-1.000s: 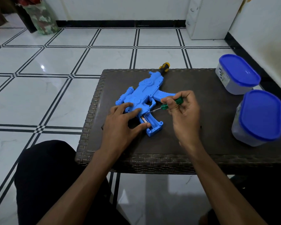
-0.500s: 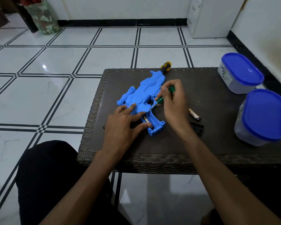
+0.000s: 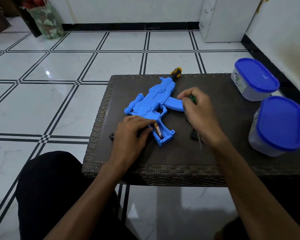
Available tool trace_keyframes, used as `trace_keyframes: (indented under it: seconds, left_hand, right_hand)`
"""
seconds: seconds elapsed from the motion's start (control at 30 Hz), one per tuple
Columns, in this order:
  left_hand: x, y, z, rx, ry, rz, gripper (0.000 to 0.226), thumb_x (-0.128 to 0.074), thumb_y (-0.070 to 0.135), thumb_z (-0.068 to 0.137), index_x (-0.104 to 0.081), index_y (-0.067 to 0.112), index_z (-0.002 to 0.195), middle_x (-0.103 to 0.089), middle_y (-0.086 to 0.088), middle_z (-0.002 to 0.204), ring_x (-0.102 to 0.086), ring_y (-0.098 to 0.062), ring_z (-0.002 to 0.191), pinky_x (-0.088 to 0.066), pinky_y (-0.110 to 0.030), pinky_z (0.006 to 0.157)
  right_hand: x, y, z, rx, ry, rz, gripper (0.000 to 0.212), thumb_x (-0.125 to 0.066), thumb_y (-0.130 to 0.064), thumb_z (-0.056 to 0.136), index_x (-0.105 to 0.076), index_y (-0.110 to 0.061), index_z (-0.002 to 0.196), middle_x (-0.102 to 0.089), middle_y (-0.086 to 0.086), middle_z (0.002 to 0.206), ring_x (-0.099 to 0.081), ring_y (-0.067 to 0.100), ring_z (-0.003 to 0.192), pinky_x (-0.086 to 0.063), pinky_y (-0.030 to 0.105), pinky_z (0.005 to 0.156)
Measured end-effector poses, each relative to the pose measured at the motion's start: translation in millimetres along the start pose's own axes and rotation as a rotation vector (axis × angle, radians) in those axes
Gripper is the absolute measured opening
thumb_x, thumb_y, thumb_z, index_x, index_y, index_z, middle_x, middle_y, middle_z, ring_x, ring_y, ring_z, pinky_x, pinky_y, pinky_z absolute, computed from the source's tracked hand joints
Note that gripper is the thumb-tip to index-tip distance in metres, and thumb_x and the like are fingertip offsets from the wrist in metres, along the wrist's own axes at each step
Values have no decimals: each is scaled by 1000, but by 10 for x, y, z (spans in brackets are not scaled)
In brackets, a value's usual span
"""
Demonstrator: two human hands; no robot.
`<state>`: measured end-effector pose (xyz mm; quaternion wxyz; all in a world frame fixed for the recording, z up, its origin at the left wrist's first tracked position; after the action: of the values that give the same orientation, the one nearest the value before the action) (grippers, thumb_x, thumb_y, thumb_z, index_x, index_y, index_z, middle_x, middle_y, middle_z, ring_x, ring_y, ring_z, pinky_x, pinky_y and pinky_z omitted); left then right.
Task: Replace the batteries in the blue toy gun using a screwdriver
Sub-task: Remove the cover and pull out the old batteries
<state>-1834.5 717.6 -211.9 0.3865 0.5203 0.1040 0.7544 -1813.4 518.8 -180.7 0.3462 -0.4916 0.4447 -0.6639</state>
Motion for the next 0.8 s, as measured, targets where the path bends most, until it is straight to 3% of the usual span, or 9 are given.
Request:
trace_keyframes:
  seconds: [0.07, 0.17, 0.33, 0.43, 0.53, 0.67, 0.8]
  left_hand:
    - [-4, -13, 6, 56, -11, -55, 22, -73, 15, 83, -75, 27, 102, -69, 19, 96, -55, -3, 97, -42, -21, 90]
    - [-1, 18, 21, 136, -15, -119, 21, -76, 18, 81, -73, 32, 95, -66, 24, 90, -56, -4, 96, -46, -24, 86]
    - [-25, 21, 14, 236, -9, -227, 28, -76, 20, 81, -61, 33, 101, -70, 22, 83, -64, -5, 95, -52, -38, 86]
    - [-20, -10, 3, 299, -1, -328, 33, -76, 17, 81, -58, 29, 105, -72, 18, 81, -67, -1, 86, -53, -38, 85]
    - [6, -1, 21, 280, 0, -352, 37, -74, 16, 84, -58, 29, 115, -73, 16, 84, -67, 1, 89, -52, -33, 88]
    - [-18, -81, 87, 153, -76, -68, 41, -64, 53, 82, -61, 37, 120, -63, 19, 116, -53, -9, 116, -44, -36, 99]
    - [-117, -27, 94, 88, -256, 168, 74, -43, 84, 69, -57, 42, 127, -47, 12, 136, -34, -14, 131, -32, -36, 107]
  right_hand:
    - [-85, 33, -110, 15, -199, -255, 9, -60, -25, 91, -69, -26, 89, -65, -12, 75, -58, -1, 66, -45, 19, 59]
    - [-240, 156, -276, 9, -382, -539, 22, -72, -43, 81, -69, -31, 99, -70, -11, 97, -64, 7, 91, -53, 30, 78]
    - [-283, 76, -334, 122, -327, -602, 23, -73, -48, 81, -68, -34, 98, -67, -8, 92, -61, 12, 90, -44, 29, 68]
    - [-333, 77, -353, 111, -365, -581, 23, -72, -48, 81, -69, -32, 97, -68, -6, 91, -60, 13, 89, -42, 29, 67]
    - [-323, 91, -346, 63, -341, -502, 17, -71, -45, 83, -69, -30, 91, -64, -11, 86, -60, 10, 84, -42, 28, 65]
    - [57, 19, -211, -16, -96, -432, 12, -70, -37, 86, -71, -25, 83, -66, -8, 81, -60, 9, 76, -41, 24, 65]
    - [560, 162, -16, -179, -43, -654, 10, -67, -30, 89, -69, -21, 88, -63, -2, 91, -53, 8, 74, -39, 27, 65]
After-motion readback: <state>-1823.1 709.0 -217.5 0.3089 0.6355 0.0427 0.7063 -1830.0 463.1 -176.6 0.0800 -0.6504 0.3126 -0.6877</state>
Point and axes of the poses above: each hand's wrist, its own z-axis towards the middle knuckle, its own x-axis out of the back of the hand, y = z × x, the point moved 5 cm from there along z, towards the middle knuckle
